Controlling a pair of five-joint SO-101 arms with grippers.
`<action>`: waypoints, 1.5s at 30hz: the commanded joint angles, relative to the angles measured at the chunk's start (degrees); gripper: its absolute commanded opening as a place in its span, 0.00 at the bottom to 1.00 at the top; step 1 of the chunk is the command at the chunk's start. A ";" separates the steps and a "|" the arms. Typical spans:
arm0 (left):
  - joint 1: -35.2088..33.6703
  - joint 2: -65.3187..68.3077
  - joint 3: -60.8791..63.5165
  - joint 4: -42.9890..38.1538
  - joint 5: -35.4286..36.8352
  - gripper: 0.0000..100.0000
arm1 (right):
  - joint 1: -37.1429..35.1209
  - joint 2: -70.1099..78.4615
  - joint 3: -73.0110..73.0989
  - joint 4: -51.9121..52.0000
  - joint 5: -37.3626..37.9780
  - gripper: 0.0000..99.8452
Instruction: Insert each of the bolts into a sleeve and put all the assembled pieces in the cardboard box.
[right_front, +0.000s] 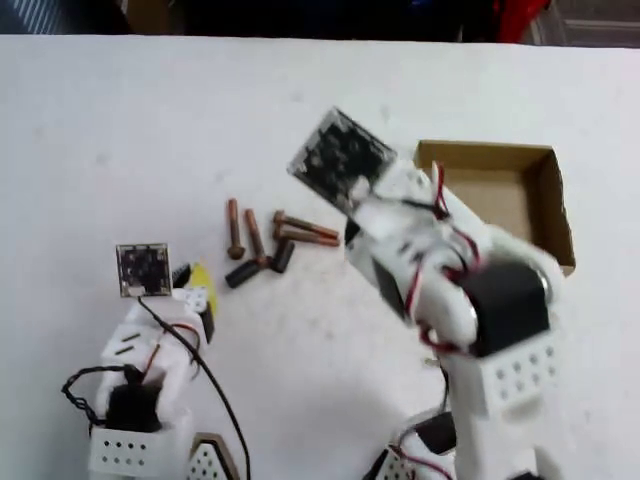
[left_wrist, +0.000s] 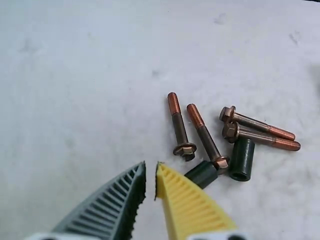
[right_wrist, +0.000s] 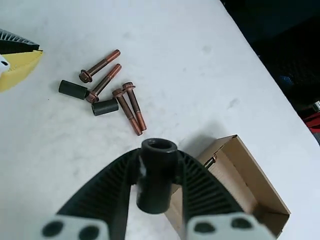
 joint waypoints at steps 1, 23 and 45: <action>-0.13 -0.48 0.00 0.18 -0.35 0.07 | 0.04 -8.31 7.65 -4.26 -0.44 0.02; -0.04 -0.48 0.00 2.37 -11.78 0.07 | 2.33 -48.40 64.53 -35.38 -7.38 0.02; 2.24 -0.48 -0.62 5.54 -14.15 0.07 | 6.29 -63.96 85.27 -44.18 -15.91 0.02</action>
